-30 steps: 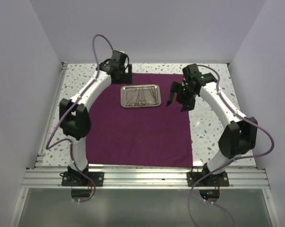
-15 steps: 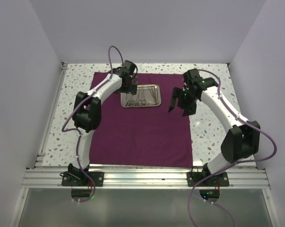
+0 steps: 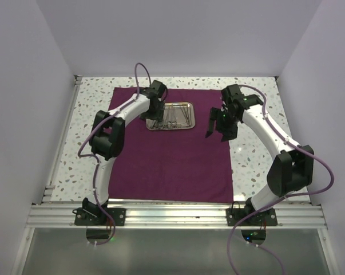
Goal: Open and lay out the surgical kit
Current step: Pick up the medical item from the container.
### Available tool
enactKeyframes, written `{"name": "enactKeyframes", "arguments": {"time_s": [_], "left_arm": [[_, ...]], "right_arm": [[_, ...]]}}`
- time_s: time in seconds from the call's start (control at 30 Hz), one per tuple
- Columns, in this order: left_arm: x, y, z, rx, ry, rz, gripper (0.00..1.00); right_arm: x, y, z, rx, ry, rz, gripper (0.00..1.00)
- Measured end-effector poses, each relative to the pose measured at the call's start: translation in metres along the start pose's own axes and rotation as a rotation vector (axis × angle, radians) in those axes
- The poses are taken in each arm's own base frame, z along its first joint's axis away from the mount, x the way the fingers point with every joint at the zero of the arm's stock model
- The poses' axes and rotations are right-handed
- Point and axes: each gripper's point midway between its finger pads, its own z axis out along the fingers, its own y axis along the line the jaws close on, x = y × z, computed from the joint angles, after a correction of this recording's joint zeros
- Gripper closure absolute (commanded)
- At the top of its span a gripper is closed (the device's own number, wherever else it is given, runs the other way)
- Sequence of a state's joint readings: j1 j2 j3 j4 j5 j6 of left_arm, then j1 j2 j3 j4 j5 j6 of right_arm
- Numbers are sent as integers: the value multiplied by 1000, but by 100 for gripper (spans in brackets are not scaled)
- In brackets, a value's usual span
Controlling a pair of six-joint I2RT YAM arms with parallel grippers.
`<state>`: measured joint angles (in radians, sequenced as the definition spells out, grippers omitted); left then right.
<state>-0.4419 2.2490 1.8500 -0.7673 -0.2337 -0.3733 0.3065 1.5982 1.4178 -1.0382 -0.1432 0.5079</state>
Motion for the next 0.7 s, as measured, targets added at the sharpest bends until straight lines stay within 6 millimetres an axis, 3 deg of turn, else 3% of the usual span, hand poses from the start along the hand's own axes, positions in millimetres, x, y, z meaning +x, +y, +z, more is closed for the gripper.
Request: {"name": "enactKeyframes", "arguments": {"time_s": [0.23,0.7], "left_arm": [[6,3,4,-21,8,27,49],[7,4,4,-62,-11,75,48]], "right_arm": [[5,-5,4,16,15,0,31],[12,-13,12,44,35,6,32]]}}
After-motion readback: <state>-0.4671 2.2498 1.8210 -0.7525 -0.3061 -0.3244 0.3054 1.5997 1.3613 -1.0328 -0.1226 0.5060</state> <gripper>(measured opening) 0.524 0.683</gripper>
